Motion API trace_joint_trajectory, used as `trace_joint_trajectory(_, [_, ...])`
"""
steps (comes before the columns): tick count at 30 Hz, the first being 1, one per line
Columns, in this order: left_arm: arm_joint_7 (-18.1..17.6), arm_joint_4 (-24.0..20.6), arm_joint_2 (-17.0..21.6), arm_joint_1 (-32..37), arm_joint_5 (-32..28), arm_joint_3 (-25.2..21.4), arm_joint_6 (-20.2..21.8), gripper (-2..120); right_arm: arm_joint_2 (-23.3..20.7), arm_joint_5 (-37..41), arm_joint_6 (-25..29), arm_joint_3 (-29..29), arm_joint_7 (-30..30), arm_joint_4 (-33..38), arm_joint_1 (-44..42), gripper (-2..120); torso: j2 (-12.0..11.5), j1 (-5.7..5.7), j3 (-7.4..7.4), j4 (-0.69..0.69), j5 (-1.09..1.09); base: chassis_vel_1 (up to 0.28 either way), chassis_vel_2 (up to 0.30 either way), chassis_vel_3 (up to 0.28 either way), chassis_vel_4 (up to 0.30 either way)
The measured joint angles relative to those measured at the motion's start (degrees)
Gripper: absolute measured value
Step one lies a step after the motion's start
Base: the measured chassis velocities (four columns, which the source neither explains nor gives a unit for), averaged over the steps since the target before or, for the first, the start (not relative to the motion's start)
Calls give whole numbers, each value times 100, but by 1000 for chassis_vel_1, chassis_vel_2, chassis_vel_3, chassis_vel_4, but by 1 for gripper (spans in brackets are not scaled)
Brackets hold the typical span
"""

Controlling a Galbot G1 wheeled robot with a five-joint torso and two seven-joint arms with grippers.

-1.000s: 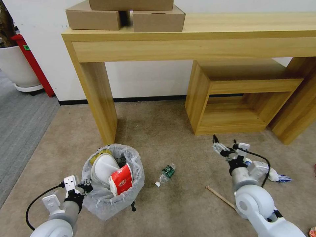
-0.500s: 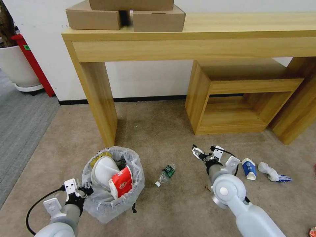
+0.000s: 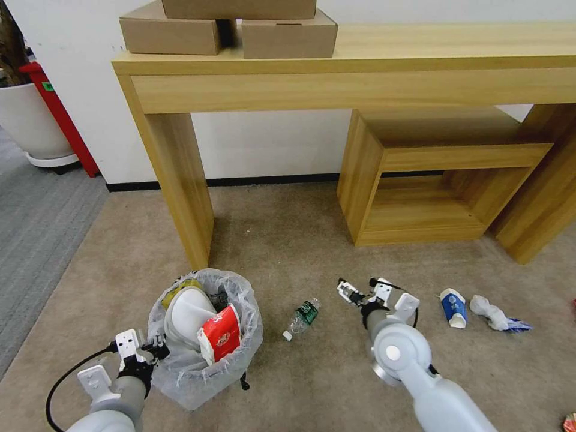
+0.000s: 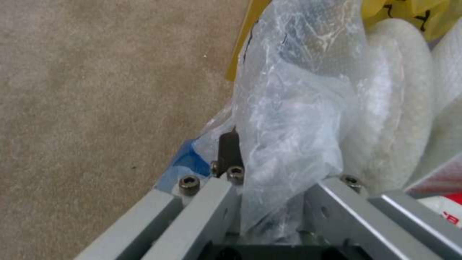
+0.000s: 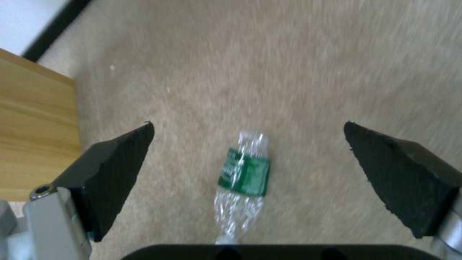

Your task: Pick up the trash bin and place the garbage on the floor into it.

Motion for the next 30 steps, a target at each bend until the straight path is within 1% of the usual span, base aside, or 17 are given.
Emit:
trace_joint_trajectory(1, [0, 0, 0, 0, 0, 0, 0, 1, 0, 0, 0, 0, 0, 0, 0, 100, 0, 0, 0, 0, 0, 0, 0, 0, 0])
trace_joint_trajectory(4, [5, 0, -48, 35, 40, 0, -11, 1, 297, 81, -15, -143, 182, -507, 230, 99, 0, 0, 0, 1, 1, 0, 0, 0, 0])
trace_joint_trajectory(5, [5, 0, -48, 35, 40, 0, -11, 1, 297, 81, -15, -143, 182, -507, 230, 99, 0, 0, 0, 1, 1, 0, 0, 0, 0])
trace_joint_trajectory(8, [8, 0, -68, 82, 71, -3, -17, 1, 442, 84, 1, -237, 204, -978, 376, 98, 0, 0, 0, 0, 0, 0, 0, 0, 0])
trace_joint_trajectory(9, [8, 0, -68, 82, 71, -3, -17, 1, 442, 84, 1, -237, 204, -978, 376, 98, 0, 0, 0, 0, 0, 0, 0, 0, 0])
trace_joint_trajectory(12, [14, 12, -117, 100, 108, -11, -31, 1, 719, 45, 41, -365, 222, -1728, 655, 97, 0, 0, 0, 0, 1, 0, 0, 0, 0])
trace_joint_trajectory(13, [14, 12, -117, 100, 108, -11, -31, 1, 719, 45, 41, -365, 222, -1728, 655, 97, 0, 0, 0, 0, 1, 0, 0, 0, 0])
trace_joint_trajectory(15, [16, 20, -150, 123, 130, -13, -34, 1, 878, -26, 84, -513, 217, -2144, 834, 96, 0, 0, 0, 0, 0, 0, 0, 0, 0])
trace_joint_trajectory(16, [16, 20, -150, 123, 130, -13, -34, 1, 878, -26, 84, -513, 217, -2144, 834, 96, 0, 0, 0, 0, 0, 0, 0, 0, 0])
trace_joint_trajectory(18, [18, 22, -169, 147, 146, -28, -37, 1, 989, -83, 121, -636, 172, -2433, 979, 96, 0, 0, 0, 0, 1, 0, 0, 0, 0])
trace_joint_trajectory(22, [19, 32, -183, 153, 148, -46, -40, 1, 1094, -101, 147, -706, 136, -2658, 1118, 96, 0, 0, 0, 0, 0, 0, 0, 0, 0])
trace_joint_trajectory(25, [21, 56, -227, 168, 160, -56, -61, 1, 1265, -197, 209, -834, 37, -3110, 1332, 92, 0, 0, 0, 0, 0, 0, 0, 0, 0])
trace_joint_trajectory(30, [22, 57, -231, 167, 164, -55, -62, 1, 1381, -244, 214, -908, -29, -3406, 1437, 90, 0, 0, 0, 0, 1, 0, 0, 0, 0])
